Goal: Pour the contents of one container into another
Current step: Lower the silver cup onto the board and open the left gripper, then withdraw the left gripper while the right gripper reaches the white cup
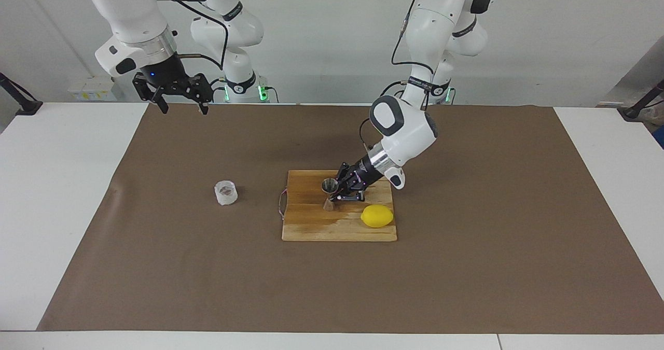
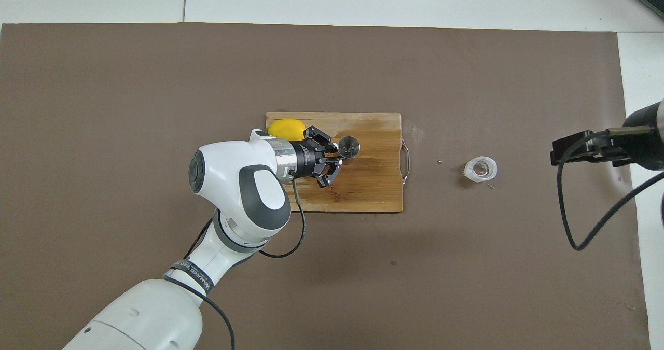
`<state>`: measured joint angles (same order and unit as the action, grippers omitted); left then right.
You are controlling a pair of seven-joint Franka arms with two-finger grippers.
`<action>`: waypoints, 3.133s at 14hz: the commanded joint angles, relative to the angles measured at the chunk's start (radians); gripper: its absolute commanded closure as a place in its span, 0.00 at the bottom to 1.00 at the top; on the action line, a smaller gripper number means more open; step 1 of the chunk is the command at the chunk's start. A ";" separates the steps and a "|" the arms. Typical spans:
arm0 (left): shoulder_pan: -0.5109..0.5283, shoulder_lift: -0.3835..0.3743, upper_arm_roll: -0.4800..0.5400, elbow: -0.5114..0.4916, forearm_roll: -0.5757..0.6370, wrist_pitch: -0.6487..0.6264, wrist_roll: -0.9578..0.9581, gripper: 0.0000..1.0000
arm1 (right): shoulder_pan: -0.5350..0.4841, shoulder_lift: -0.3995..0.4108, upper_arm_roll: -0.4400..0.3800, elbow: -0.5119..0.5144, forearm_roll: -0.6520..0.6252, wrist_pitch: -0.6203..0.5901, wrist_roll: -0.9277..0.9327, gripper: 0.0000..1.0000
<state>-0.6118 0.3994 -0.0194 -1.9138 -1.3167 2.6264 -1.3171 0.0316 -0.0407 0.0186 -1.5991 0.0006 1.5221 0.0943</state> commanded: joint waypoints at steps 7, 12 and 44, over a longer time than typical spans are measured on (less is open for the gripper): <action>-0.011 -0.037 0.016 -0.024 -0.012 0.007 0.042 0.00 | -0.015 -0.007 0.007 -0.010 0.013 -0.003 0.001 0.00; 0.058 -0.109 0.021 -0.025 0.135 -0.049 0.050 0.00 | -0.015 -0.007 0.007 -0.009 0.013 -0.003 0.001 0.00; 0.503 -0.384 0.087 0.217 1.303 -0.796 1.377 0.00 | -0.203 0.215 0.009 -0.435 0.636 0.466 -2.121 0.00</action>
<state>-0.1409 0.0127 0.0783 -1.7490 -0.0417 1.9009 -0.0174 -0.1564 0.1869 0.0196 -1.9911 0.6060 1.9670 -1.9673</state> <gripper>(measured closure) 0.000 0.000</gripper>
